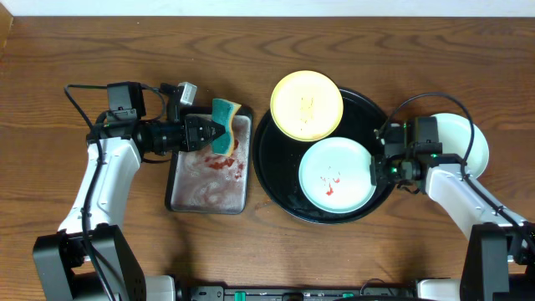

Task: Clean dirty plates on tray and stack at the side
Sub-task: 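Lift the sponge out of the soapy tray with the left gripper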

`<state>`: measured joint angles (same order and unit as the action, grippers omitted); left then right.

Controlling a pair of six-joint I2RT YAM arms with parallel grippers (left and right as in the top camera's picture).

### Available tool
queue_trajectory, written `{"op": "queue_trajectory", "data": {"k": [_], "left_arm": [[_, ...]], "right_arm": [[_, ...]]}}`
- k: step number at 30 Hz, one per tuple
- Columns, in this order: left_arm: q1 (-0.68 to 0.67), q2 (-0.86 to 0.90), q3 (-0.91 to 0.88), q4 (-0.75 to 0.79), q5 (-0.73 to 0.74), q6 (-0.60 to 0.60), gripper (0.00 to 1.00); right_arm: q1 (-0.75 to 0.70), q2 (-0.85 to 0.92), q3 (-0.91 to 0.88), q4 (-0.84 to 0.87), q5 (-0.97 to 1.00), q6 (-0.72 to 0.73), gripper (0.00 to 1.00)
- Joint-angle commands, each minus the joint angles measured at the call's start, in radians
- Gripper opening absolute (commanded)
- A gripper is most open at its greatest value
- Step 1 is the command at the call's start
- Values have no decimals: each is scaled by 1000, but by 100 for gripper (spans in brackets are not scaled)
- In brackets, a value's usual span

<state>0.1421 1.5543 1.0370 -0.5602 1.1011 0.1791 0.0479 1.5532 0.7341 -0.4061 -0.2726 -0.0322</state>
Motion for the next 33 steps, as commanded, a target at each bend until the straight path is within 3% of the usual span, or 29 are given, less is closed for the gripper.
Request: {"op": "queue_trajectory", "data": {"k": [1,5,7,12,22,33], "left_arm": [[3,0,-1,19,96,61,8],[3,0,-1,140,77,61,7],[3,0,-1,240,8,-23,8],[3,-2,-1,345,2,-101,7],[3,-76,-1,352,-36,-107,7],[3,-230,-1,311,-323,-147,7]], "right_arm": [[14,5,-16,11,-5,-18,1],[14,5,-16,17,-5,-18,1],[14,5,-16,17,-5,-18,1],[14,5,-16,17,-5,-18,1],[14,5,-16,18,-5,-18,1],[14,5,-16,18,-4,-18,1]]}}
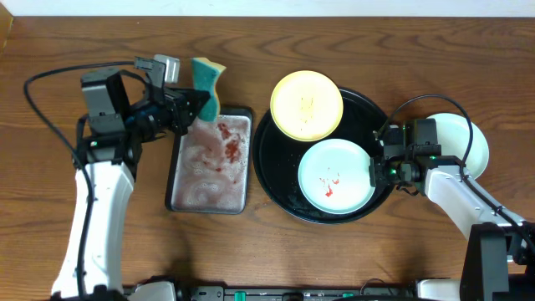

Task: Clean dirty plates on tray and stack at the side
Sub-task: 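Lift the sponge out of the soapy tray with the left gripper, then lower the sponge back into the tray with the left gripper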

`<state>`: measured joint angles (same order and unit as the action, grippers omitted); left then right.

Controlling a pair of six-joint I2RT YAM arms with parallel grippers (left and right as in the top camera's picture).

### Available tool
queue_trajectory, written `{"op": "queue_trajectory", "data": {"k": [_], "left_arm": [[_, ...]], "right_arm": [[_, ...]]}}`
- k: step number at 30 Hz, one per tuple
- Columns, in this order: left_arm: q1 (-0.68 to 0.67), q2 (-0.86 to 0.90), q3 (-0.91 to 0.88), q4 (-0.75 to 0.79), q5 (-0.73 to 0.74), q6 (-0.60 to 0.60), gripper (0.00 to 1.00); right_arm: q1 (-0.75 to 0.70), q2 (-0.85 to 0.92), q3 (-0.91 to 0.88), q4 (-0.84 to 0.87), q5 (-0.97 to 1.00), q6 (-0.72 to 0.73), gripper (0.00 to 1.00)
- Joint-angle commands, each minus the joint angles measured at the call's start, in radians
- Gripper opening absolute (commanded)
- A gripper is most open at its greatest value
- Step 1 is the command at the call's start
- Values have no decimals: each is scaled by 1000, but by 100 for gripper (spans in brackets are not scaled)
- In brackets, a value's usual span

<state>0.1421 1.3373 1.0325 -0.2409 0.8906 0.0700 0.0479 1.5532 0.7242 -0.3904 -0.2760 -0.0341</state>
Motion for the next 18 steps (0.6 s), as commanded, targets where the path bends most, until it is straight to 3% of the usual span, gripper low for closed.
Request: {"op": "queue_trajectory", "data": {"k": [1,14,18], "left_arm": [[3,-13,3,-12,-119,-43,8],[-1,-11,3,-16,-126,-42,7],[-64,-11,3,-34,-284,-29,8]], "right_arm": [[14,5,-6,3,0,-16,1],[14,5,-6,2,-1,-16,1],[14,5,-6,2,0,-16,1]]}}
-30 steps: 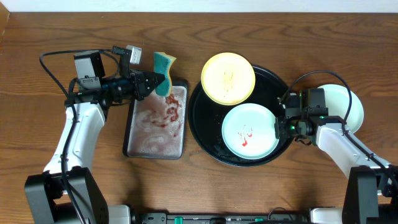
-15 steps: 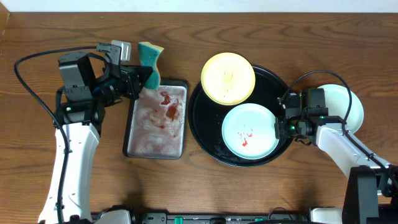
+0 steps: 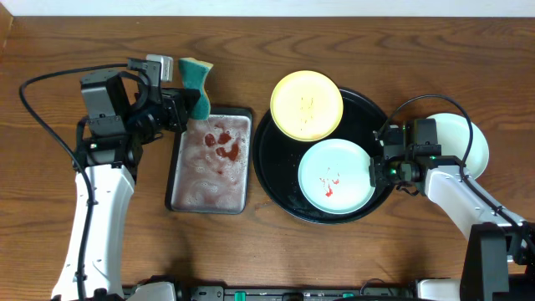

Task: Clean dirty plates on tray and stack at the side
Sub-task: 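Lower the sponge back into the tray with the left gripper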

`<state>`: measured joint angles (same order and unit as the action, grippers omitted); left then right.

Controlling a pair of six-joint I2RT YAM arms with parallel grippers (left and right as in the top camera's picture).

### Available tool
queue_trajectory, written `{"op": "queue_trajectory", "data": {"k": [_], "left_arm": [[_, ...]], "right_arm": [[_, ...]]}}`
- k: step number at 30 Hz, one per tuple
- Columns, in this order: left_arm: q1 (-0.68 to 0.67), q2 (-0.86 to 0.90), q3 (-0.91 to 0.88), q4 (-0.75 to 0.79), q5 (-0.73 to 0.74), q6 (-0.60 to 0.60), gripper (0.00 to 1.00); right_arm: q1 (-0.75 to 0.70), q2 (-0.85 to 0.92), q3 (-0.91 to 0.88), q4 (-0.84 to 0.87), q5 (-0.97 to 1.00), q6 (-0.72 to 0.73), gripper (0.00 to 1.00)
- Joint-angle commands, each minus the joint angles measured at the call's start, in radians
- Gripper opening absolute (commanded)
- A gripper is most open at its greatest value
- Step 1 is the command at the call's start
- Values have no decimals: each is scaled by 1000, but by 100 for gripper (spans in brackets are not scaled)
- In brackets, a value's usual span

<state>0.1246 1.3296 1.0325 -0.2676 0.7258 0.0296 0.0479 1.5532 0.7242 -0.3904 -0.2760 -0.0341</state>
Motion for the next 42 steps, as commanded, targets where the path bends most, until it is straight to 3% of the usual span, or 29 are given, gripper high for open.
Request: {"op": "queue_trajectory", "data": {"k": [1,10,17,42], "left_arm": [[-69,-4,3,-16,-170,18,7],[-271,-4,3,-40,-693,-2,7],[-385,-4,3,-42,-942,-2,7],[-425,-3,3,-92,-976,-18,7]], "right_arm": [[14,5,-6,2,-1,-16,1],[14,5,-6,2,0,-16,1],[14,5,-6,2,0,-16,1],[14,5,-6,2,-1,-15,1]]}}
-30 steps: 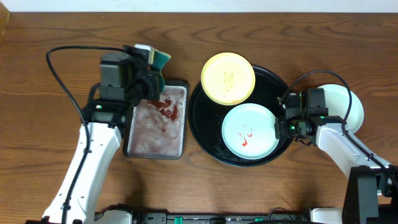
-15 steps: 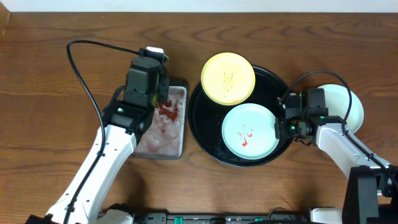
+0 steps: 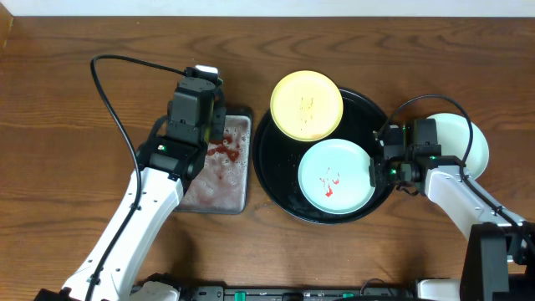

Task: Clean dirty plates on tray and stack at the side
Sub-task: 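Lower the sponge back into the tray with the left gripper, then scrub the pale green plate held by the right gripper with the left-held sponge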

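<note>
A pale blue plate (image 3: 334, 174) with red smears lies in the round black tray (image 3: 280, 186). A yellow plate (image 3: 307, 104) with faint marks rests on the tray's back rim. My right gripper (image 3: 378, 165) sits at the blue plate's right rim, shut on it. My left gripper (image 3: 201, 109) points down over the back of the metal pan (image 3: 230, 180); its own body hides its fingers. The sponge is out of sight.
The metal pan holds foamy water tinted red. A clean pale green plate (image 3: 468, 138) lies on the table right of the tray, partly under my right arm. Cables loop over the table at back left and back right.
My left arm has moved from the pan's back left corner, where it held the sponge up, to directly over the pan's back part. The sponge no longer shows. The right arm is unchanged.
At first my left gripper held the green-and-yellow sponge in the pan's foamy water. Then the sponge was held above the pan's back left edge, twice. Now the gripper stands over the pan, hiding the sponge. My right gripper stayed on the blue plate's rim throughout.
</note>
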`<state>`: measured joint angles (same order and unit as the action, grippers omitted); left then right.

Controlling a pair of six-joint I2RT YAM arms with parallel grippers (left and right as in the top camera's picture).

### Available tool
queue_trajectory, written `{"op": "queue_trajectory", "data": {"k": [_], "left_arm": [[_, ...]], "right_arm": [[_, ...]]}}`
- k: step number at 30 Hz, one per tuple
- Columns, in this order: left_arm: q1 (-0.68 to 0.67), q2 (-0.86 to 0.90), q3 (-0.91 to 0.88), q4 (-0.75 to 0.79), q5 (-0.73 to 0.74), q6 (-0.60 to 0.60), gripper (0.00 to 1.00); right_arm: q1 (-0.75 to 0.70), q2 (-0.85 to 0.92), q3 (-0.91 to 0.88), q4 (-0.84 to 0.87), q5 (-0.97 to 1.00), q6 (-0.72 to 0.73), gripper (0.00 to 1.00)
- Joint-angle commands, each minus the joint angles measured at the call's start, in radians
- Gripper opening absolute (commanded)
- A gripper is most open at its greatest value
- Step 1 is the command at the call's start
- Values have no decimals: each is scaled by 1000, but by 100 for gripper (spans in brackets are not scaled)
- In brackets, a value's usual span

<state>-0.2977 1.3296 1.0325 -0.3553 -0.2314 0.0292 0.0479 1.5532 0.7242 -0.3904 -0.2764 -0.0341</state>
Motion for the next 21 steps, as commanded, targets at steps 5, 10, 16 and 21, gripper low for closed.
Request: {"op": "queue_trajectory", "data": {"k": [5,10,16,21], "left_arm": [[-2,7,3,-85,161,-100,7],[-2,102,3,-214,305,-178,7],[-2,265,3,-266,348,-172,7],[-2,280,40,-324,381,-119,7]], "right_arm": [[14,5,-6,-14,-1,-4,1],[14,5,-6,-48,-2,-4,1],[14,5,-6,-70,-1,-4,1],[14,5,-6,-71,-1,-4,1]]}}
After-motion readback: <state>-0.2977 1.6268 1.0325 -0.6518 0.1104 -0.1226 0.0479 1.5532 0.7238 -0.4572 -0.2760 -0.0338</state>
